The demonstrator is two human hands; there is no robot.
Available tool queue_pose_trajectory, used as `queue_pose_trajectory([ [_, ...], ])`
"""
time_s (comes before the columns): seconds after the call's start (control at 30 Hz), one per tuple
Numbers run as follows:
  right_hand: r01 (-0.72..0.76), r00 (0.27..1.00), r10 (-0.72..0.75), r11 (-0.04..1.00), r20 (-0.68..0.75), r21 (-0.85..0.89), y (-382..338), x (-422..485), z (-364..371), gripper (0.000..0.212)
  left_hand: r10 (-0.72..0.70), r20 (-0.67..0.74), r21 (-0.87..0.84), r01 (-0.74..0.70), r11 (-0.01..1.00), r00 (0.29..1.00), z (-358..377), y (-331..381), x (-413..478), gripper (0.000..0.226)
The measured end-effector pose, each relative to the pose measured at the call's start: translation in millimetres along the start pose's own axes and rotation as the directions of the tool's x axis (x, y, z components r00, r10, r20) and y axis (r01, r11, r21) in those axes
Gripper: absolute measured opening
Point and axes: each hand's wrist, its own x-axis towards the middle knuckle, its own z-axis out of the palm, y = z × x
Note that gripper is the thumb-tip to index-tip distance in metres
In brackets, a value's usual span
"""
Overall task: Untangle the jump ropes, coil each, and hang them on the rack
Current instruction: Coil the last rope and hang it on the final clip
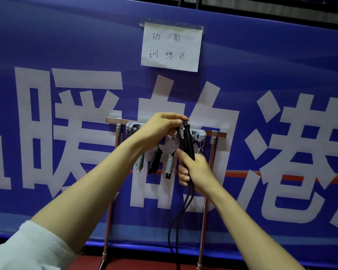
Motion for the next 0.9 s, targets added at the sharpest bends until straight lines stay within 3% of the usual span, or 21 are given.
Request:
queue_pose_trajectory([
  [0.1,-0.024,0.996,0.021,0.999,0.086,0.03,-2,5,-1,0.033,0.008,-0.059,-0.053,-0.011,0.999,0.998,-2,-3,2,0.018],
  [0.2,-0.032,0.99,0.024,0.998,0.14,0.051,-2,7,-2,0.028,0.009,-0.048,0.019,-0.008,1.0,0.999,-4,5,4,0.021],
  [0.3,-0.035,0.988,0.025,0.997,0.149,0.066,0,5,-2,0.031,0.031,-0.024,0.115,-0.028,0.993,0.999,-4,10,3,0.022],
  [0.47,-0.004,0.993,-0.009,0.995,0.12,0.103,5,2,2,0.031,0.044,-0.04,0.123,-0.039,0.992,0.998,-6,10,2,0.023],
  [0.8,0.092,0.995,-0.086,0.981,0.043,-0.169,7,9,7,0.041,0.123,-0.064,0.174,-0.11,0.978,0.99,-9,2,-1,0.021],
  [0.9,0.087,0.996,-0.084,0.982,0.027,-0.165,-1,14,11,0.04,0.131,-0.175,0.146,-0.106,0.984,0.976,-4,-14,-4,0.034],
])
